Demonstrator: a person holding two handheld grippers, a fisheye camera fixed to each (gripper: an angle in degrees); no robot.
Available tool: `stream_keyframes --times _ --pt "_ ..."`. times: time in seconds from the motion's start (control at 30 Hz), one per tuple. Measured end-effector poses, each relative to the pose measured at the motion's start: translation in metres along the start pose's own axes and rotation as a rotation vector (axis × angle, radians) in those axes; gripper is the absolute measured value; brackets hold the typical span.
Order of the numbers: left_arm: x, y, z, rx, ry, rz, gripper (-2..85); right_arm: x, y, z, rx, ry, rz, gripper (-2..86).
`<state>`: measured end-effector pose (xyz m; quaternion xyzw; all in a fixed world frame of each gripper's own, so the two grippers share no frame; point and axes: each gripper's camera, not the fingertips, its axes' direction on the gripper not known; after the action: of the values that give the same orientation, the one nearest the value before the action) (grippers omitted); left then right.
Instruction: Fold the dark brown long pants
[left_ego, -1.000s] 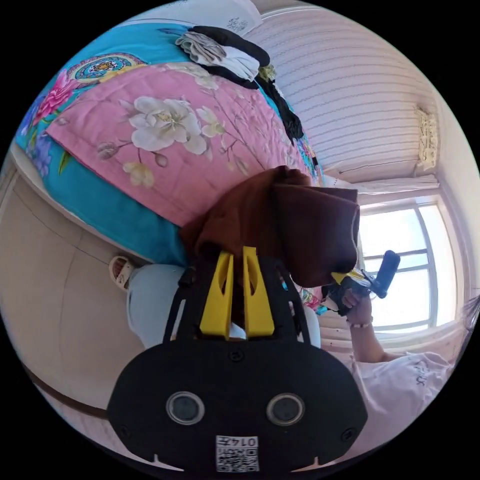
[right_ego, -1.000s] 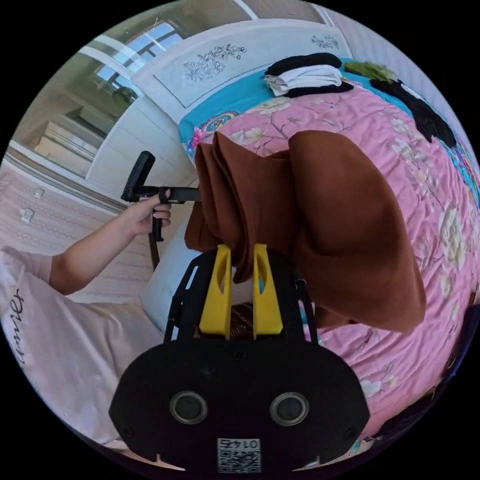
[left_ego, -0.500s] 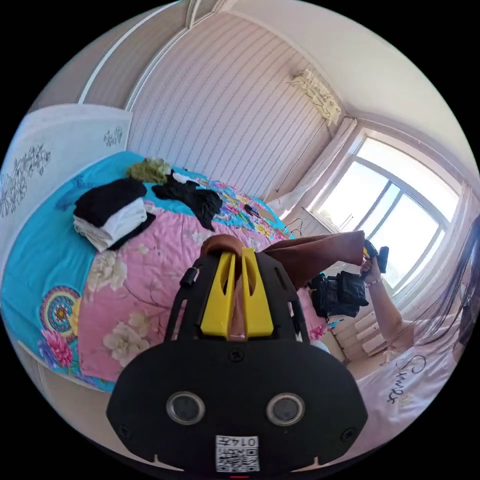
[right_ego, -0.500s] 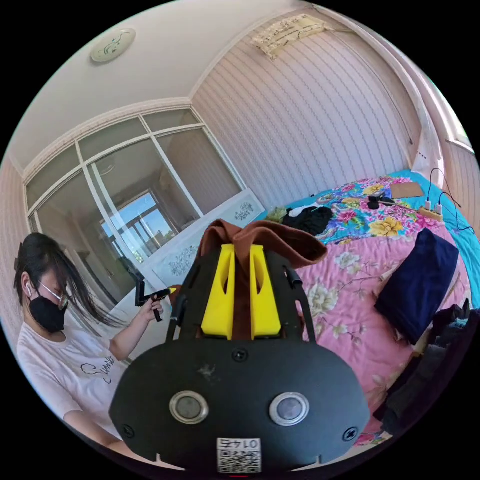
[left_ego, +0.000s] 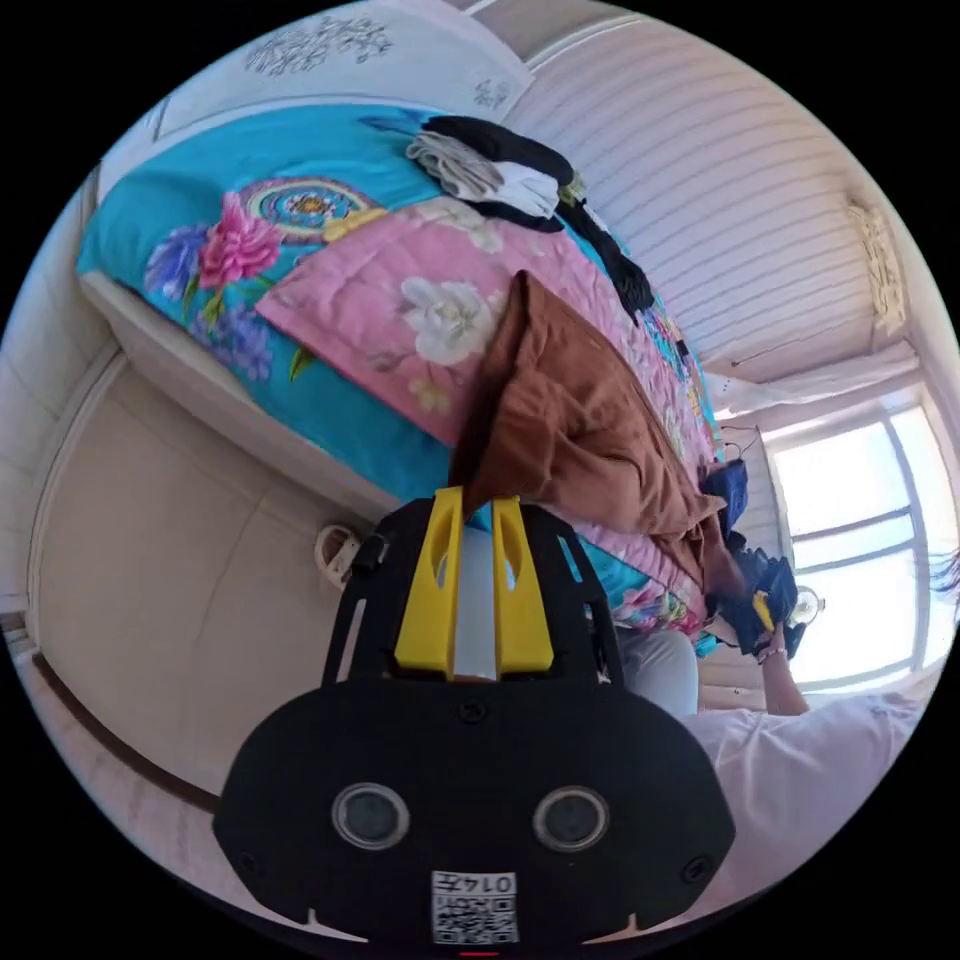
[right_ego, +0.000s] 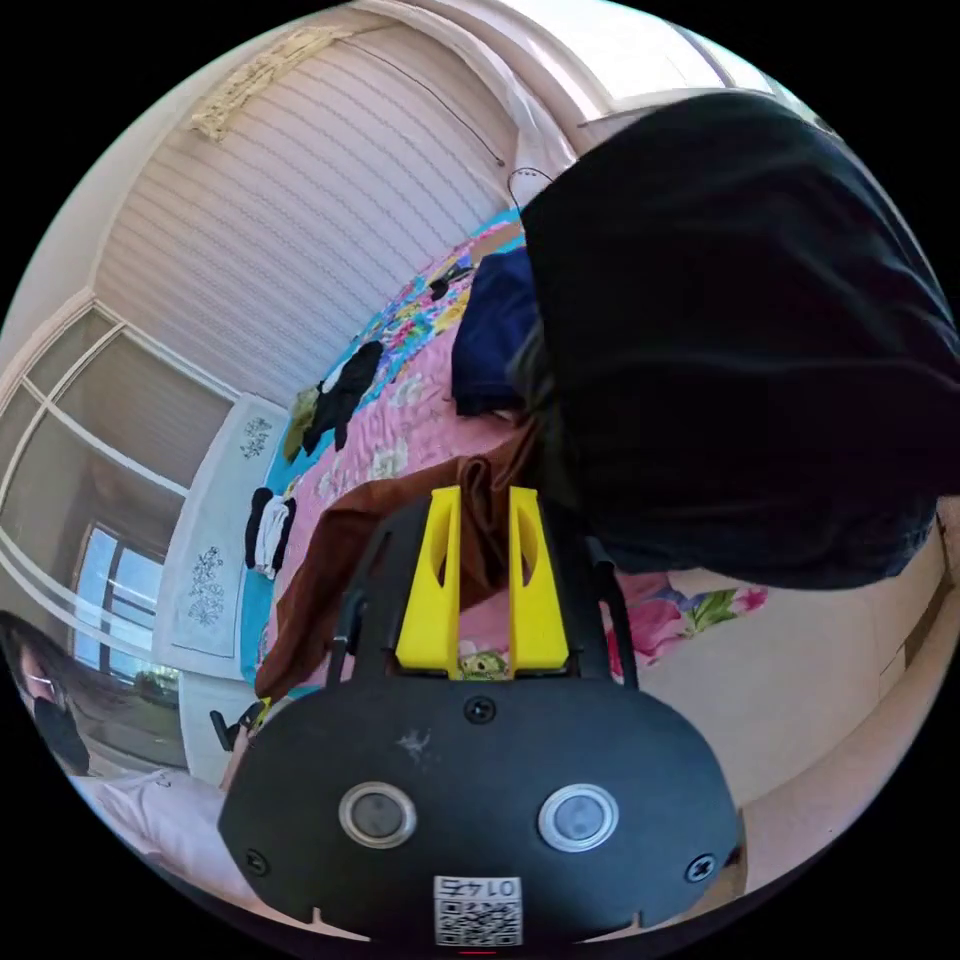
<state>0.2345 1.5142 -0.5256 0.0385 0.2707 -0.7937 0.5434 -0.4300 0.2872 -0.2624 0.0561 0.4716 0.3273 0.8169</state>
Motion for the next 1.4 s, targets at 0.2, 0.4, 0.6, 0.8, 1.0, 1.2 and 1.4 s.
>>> stream_keyframes --times 0.2,0.4,0.6,0.8,1.0,1.2,1.4 --pt "0.011 0.013 -0.028 0.101 -0.037 0.057 3.3 -0.074 0.015 0.016 -0.111 0.011 -0.277 4.4" --pt "0.013 0.023 -0.049 0.152 -0.04 0.054 5.0 -0.204 0.027 0.071 -0.264 -0.092 -0.619 7.2" --pt "0.011 0.037 -0.05 0.185 0.0 0.058 9.9 -0.32 0.061 0.168 -0.606 -0.11 -0.915 12.6" --pt "0.014 0.03 -0.016 0.108 -0.018 0.117 13.5 -0.441 0.058 0.22 -0.616 -0.108 -1.193 15.7" --pt "0.008 0.015 0.025 0.029 -0.062 0.135 14.2 -0.559 0.04 0.297 -0.594 -0.011 -1.401 17.9" --pt "0.014 0.016 0.053 -0.013 -0.1 0.205 11.6 -0.646 0.026 0.4 -0.616 0.113 -1.437 17.1" --pt "0.034 0.012 0.065 -0.047 -0.084 0.302 1.4 -0.635 0.007 0.489 -0.761 0.167 -1.174 11.9"
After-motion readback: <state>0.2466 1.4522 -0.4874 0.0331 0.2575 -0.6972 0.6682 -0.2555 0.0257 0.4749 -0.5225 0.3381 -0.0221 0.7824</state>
